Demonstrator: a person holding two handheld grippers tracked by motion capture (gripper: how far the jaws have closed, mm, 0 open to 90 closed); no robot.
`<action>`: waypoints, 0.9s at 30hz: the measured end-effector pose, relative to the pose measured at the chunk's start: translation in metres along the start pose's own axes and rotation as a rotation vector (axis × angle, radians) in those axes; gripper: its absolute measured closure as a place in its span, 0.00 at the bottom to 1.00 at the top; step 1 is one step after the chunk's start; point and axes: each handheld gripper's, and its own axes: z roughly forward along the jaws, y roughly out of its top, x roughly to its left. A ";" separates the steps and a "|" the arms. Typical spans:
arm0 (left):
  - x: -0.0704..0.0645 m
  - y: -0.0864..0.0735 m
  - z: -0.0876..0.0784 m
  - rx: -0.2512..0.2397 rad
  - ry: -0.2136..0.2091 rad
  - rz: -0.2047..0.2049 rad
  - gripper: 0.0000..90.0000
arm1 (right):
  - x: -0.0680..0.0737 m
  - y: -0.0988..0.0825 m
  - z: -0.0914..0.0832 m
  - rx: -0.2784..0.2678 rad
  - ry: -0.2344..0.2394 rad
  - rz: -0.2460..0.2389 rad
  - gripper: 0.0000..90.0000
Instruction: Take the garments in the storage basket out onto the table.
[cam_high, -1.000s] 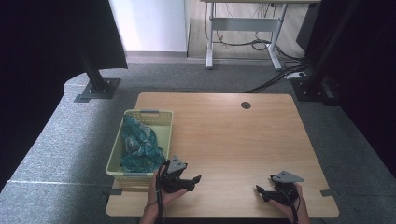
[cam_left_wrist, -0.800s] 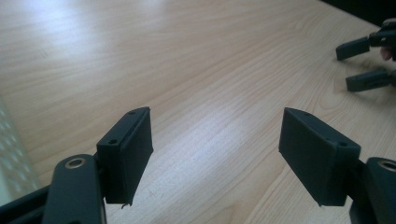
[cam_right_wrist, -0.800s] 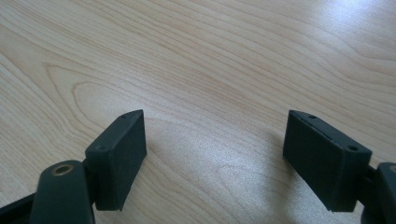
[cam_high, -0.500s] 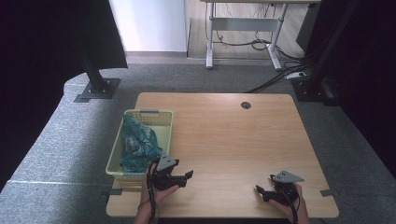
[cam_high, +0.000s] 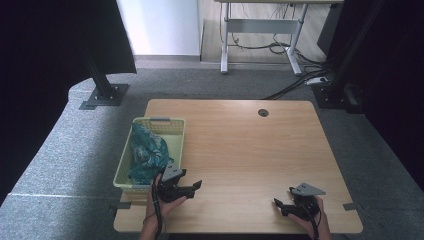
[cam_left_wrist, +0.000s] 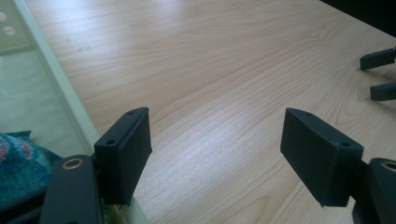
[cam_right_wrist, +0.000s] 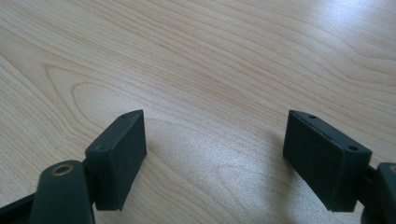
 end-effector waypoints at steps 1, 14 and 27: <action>0.001 0.000 -0.001 -0.002 0.001 0.000 0.27 | 0.000 0.000 0.000 0.000 0.000 0.000 0.23; 0.006 0.004 -0.009 -0.036 0.020 0.003 0.28 | 0.002 0.000 0.000 0.000 -0.012 0.011 0.23; 0.027 0.008 -0.017 -0.044 0.042 -0.067 0.28 | -0.005 0.009 0.010 0.004 0.042 -0.036 0.21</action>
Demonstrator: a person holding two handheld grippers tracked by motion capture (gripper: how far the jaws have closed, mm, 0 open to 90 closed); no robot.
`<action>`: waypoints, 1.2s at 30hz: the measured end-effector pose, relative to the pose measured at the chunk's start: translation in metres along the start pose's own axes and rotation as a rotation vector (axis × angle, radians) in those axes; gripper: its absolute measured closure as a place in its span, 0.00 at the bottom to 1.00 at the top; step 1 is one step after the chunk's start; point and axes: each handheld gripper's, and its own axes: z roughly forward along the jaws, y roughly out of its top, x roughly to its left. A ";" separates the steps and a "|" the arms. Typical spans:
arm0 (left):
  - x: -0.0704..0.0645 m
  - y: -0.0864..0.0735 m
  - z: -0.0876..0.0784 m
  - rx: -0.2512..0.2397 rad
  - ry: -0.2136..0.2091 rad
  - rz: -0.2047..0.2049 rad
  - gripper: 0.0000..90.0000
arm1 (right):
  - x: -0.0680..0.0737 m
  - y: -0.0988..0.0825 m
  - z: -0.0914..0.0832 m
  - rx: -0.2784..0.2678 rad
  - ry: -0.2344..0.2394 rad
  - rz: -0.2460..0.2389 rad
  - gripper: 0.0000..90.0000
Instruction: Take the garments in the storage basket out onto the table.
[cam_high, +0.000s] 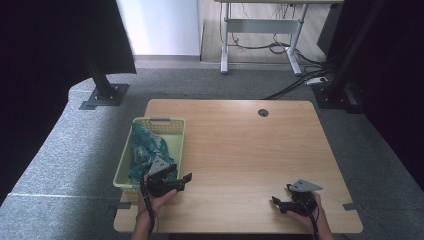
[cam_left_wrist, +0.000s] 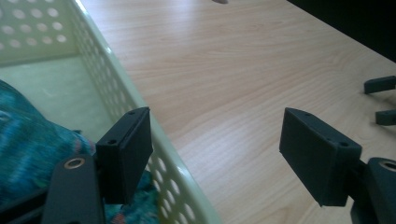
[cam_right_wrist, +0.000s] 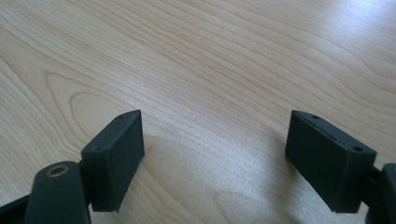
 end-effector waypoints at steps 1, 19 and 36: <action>0.001 0.002 -0.001 -0.001 0.003 0.000 0.28 | -0.001 0.001 0.001 0.000 0.003 -0.003 0.21; 0.016 0.020 -0.004 0.018 0.068 -0.021 0.25 | -0.004 -0.001 -0.001 -0.001 -0.011 0.008 0.21; 0.032 0.031 -0.009 0.038 0.140 -0.049 0.24 | -0.004 -0.003 -0.003 -0.002 -0.020 0.018 0.21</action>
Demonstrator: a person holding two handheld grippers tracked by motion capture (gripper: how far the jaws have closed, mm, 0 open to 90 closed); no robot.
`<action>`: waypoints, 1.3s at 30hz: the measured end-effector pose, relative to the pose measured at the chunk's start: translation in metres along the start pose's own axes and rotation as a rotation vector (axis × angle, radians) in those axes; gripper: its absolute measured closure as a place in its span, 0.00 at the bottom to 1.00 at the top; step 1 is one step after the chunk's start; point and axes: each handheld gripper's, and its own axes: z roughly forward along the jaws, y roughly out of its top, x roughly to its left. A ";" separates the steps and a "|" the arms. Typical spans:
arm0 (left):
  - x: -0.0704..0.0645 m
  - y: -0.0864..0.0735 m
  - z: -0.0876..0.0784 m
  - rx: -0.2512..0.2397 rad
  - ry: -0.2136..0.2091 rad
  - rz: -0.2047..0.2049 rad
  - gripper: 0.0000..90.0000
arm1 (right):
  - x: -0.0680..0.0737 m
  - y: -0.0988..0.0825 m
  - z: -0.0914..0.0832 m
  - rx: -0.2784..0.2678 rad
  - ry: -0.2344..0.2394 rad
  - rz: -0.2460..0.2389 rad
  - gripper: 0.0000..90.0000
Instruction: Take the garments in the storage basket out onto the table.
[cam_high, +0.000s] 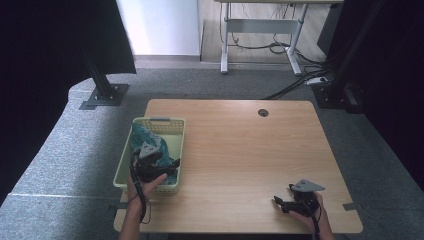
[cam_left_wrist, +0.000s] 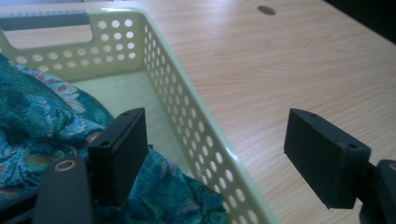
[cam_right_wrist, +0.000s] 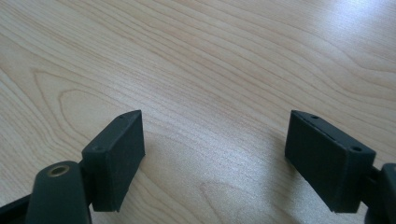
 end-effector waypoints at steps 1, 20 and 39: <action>0.001 0.000 0.001 0.006 0.005 -0.002 0.24 | 0.000 0.000 0.000 0.000 -0.001 0.001 0.21; 0.030 -0.001 0.009 0.050 0.084 -0.064 0.24 | 0.000 0.000 0.001 -0.001 -0.010 0.010 0.21; 0.042 0.011 0.022 0.126 0.114 -0.075 0.24 | 0.000 0.001 0.001 -0.001 -0.019 0.017 0.21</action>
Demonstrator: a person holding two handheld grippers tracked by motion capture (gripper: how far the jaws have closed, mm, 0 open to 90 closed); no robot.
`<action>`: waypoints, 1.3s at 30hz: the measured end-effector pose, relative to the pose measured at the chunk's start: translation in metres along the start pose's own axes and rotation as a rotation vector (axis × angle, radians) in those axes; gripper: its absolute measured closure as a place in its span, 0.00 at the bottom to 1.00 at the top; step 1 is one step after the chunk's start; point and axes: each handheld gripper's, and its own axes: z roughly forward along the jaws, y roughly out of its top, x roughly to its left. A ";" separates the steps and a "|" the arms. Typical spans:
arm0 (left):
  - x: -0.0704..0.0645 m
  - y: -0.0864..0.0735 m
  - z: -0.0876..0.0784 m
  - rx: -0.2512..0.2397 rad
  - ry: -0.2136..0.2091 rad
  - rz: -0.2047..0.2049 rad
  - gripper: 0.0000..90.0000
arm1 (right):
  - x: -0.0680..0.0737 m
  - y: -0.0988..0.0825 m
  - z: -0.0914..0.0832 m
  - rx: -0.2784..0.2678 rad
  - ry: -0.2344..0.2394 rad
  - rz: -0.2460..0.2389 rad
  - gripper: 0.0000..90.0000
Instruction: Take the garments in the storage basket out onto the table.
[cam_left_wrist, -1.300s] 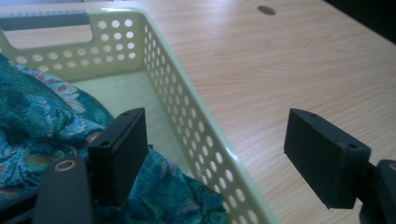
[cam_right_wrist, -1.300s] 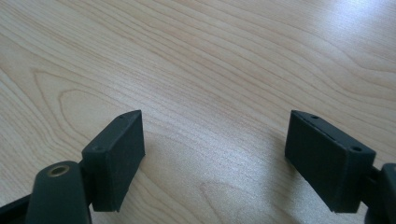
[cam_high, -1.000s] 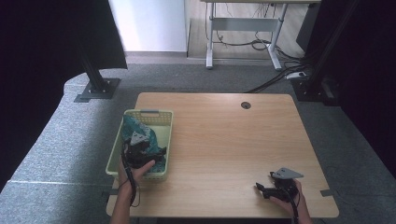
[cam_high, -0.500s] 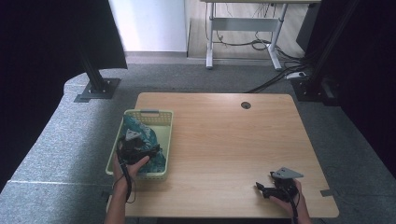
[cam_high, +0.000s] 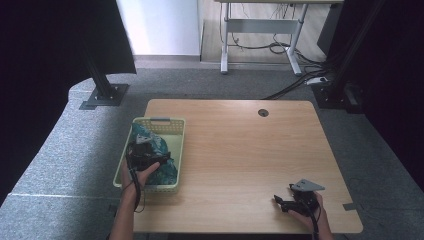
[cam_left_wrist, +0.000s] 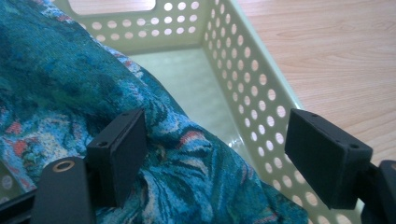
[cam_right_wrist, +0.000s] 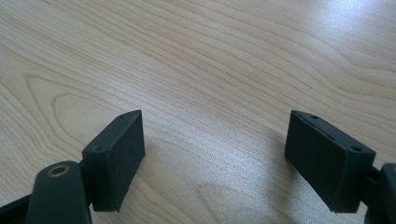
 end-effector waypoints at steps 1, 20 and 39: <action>0.001 0.001 0.001 0.004 0.004 -0.004 0.23 | 0.000 0.000 0.000 0.000 0.000 0.000 0.21; 0.026 -0.001 -0.004 0.030 0.065 -0.064 0.24 | 0.000 0.000 0.000 0.001 -0.003 0.002 0.21; 0.043 0.018 0.032 0.117 0.131 -0.128 0.22 | 0.000 0.000 0.000 0.001 -0.007 0.005 0.21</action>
